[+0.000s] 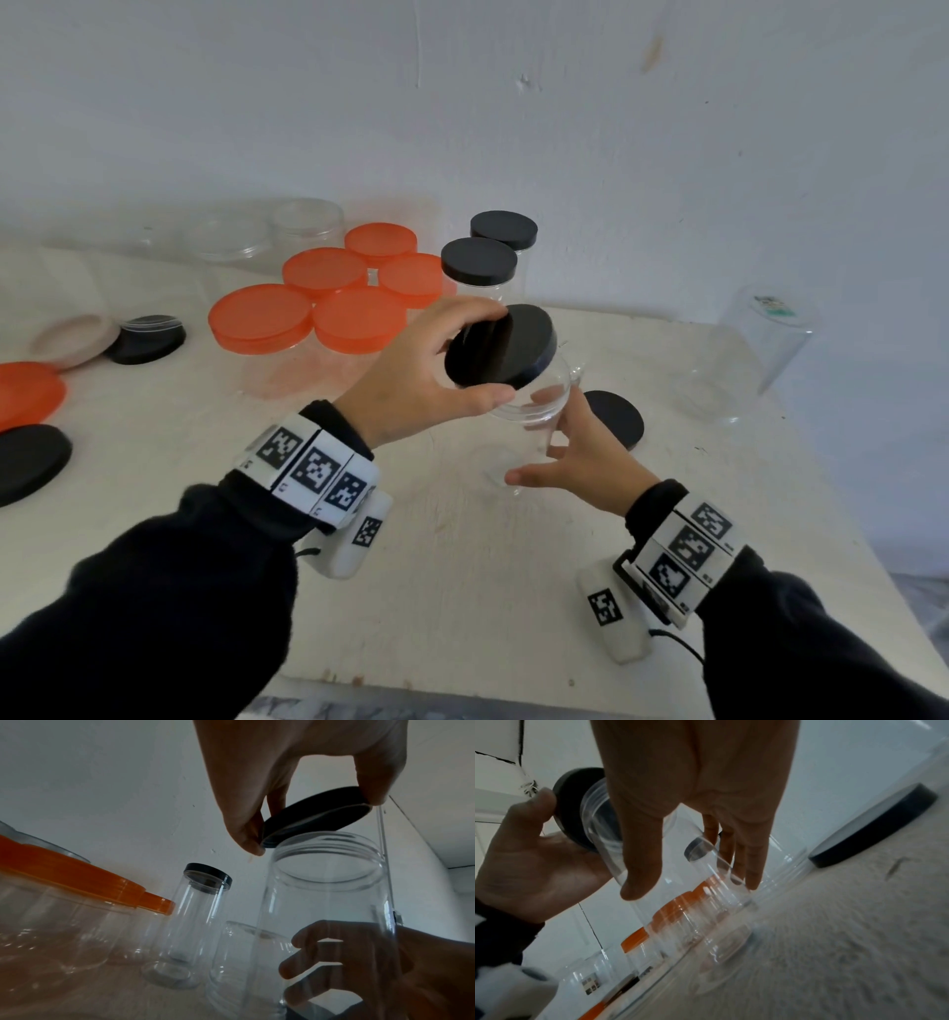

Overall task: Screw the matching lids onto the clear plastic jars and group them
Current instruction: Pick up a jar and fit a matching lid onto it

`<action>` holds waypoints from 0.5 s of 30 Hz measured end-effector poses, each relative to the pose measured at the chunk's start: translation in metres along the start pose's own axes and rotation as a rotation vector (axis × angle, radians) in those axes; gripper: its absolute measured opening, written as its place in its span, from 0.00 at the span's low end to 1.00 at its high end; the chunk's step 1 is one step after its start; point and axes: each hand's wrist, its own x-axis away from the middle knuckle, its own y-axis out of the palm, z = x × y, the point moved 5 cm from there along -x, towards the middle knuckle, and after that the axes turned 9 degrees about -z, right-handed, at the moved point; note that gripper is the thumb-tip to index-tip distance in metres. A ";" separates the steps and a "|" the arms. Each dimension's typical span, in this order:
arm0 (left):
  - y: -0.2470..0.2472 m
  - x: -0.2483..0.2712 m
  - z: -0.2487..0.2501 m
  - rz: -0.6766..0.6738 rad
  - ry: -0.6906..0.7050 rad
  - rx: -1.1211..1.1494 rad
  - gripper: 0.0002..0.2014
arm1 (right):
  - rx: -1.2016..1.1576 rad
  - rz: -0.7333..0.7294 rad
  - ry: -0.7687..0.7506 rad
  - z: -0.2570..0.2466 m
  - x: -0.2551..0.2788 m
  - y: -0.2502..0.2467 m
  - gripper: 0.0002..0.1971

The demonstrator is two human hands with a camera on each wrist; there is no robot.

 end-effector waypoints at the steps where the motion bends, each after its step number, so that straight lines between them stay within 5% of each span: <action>1: 0.002 -0.002 0.002 -0.014 0.016 -0.036 0.35 | -0.007 -0.005 -0.003 0.000 0.000 0.001 0.45; 6: 0.012 -0.012 0.004 -0.064 0.040 -0.204 0.36 | -0.024 -0.001 -0.014 0.000 0.001 0.004 0.41; 15: 0.019 -0.013 -0.003 -0.119 0.015 -0.218 0.39 | 0.033 -0.042 0.008 -0.002 0.000 0.005 0.48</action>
